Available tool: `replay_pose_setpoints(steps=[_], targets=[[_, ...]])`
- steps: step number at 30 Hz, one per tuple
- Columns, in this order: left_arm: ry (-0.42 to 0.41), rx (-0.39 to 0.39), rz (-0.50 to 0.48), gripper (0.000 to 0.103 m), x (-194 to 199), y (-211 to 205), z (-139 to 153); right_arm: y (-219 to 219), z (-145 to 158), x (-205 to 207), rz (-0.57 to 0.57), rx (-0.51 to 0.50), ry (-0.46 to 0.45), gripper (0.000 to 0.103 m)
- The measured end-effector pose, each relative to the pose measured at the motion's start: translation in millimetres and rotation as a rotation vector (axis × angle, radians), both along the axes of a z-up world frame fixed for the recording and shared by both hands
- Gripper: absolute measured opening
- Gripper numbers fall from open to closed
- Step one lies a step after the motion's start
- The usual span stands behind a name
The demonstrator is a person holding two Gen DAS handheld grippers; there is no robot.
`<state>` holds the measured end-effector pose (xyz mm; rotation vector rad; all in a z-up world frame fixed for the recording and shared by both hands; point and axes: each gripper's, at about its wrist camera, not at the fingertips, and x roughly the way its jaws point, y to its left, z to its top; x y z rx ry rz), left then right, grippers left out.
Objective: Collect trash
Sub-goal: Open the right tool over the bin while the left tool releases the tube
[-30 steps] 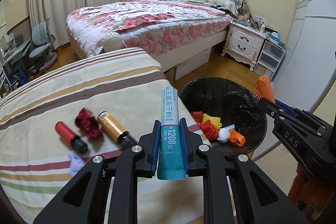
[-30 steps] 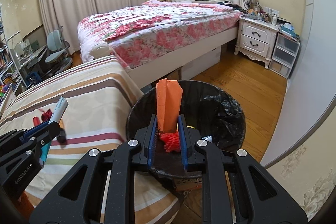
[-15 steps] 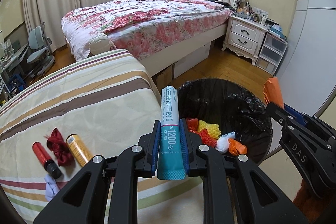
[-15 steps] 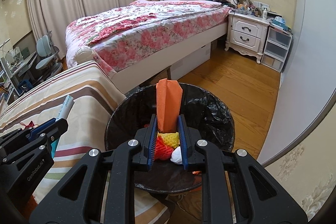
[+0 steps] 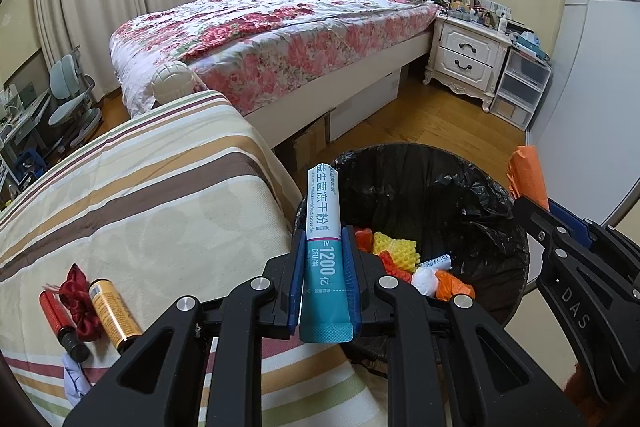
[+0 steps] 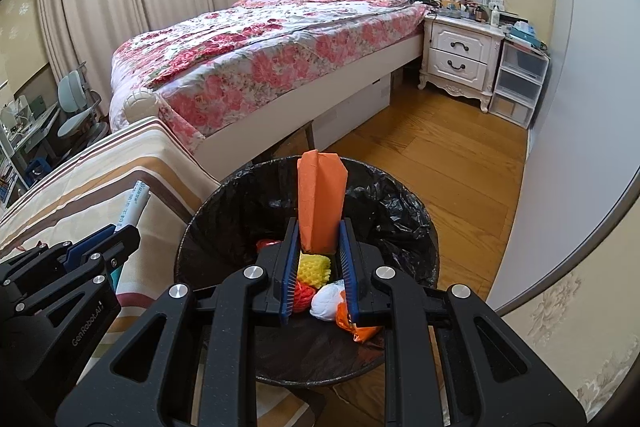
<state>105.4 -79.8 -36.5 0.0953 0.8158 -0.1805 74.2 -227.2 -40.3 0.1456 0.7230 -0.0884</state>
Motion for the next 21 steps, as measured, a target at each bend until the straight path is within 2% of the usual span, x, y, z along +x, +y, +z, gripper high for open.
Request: replay_pose_setpoints(steps=[12,13,14,16,21], targets=[[0.001,0.023,-0.013,0.021,12,-17,-4,-10,-5,9,-0.021,0.01,0.012,0.021],[0.002,0.025,-0.011,0.024,12,-18,-5,-11,-6,10,-0.023,0.011,0.011,0.023],[0.005,0.024,-0.009,0.034,13,-17,-5,-12,-6,10,-0.027,0.012,0.011,0.033],[0.008,0.016,0.0,0.052,13,-16,-5,-15,-6,8,-0.04,0.014,0.003,0.044],[-0.002,0.024,0.009,0.064,10,-12,-4,-15,-4,5,-0.05,0.003,0.0,0.046]])
